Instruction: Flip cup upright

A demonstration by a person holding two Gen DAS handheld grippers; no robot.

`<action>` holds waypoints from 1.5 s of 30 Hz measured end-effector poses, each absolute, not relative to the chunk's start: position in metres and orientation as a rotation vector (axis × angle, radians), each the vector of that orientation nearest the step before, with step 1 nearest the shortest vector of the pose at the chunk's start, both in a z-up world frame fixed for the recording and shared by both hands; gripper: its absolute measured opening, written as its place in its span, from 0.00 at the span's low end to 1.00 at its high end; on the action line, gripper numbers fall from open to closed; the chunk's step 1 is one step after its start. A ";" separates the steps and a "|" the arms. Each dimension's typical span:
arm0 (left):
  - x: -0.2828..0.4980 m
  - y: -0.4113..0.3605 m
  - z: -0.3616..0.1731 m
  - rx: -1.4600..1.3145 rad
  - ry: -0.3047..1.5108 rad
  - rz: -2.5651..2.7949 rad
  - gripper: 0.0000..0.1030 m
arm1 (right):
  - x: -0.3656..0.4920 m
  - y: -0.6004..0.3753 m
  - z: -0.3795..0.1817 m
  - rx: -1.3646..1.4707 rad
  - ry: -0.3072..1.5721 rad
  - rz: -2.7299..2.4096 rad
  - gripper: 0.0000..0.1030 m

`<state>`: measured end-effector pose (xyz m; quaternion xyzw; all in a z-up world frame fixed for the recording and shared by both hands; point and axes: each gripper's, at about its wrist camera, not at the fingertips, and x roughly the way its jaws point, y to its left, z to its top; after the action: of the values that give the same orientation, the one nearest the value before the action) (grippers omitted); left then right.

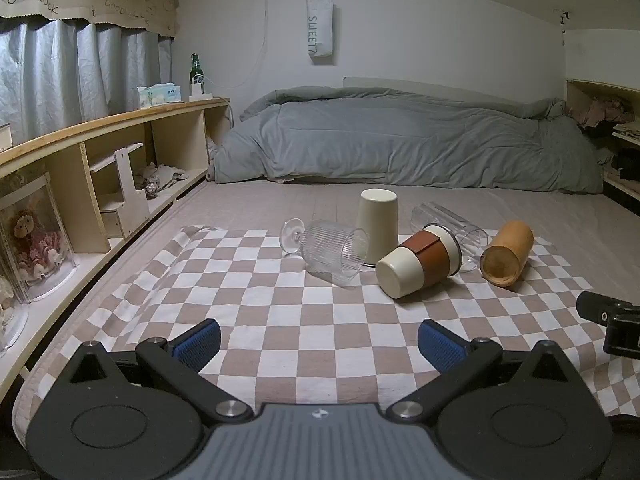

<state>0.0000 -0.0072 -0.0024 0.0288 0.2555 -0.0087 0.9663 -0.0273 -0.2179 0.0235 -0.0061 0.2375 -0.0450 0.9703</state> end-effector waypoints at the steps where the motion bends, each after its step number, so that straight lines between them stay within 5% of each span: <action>1: 0.000 -0.007 -0.003 0.056 0.517 -0.017 1.00 | -0.027 -0.218 0.023 -0.013 0.480 -0.090 1.00; 45: -0.002 -0.012 0.000 0.068 0.502 -0.022 1.00 | -0.019 -0.244 0.033 0.032 0.449 -0.066 1.00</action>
<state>-0.0021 -0.0118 0.0000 0.0334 0.2483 -0.0109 0.9681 -0.0193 -0.2435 0.0333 0.0159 0.2225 -0.0330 0.9743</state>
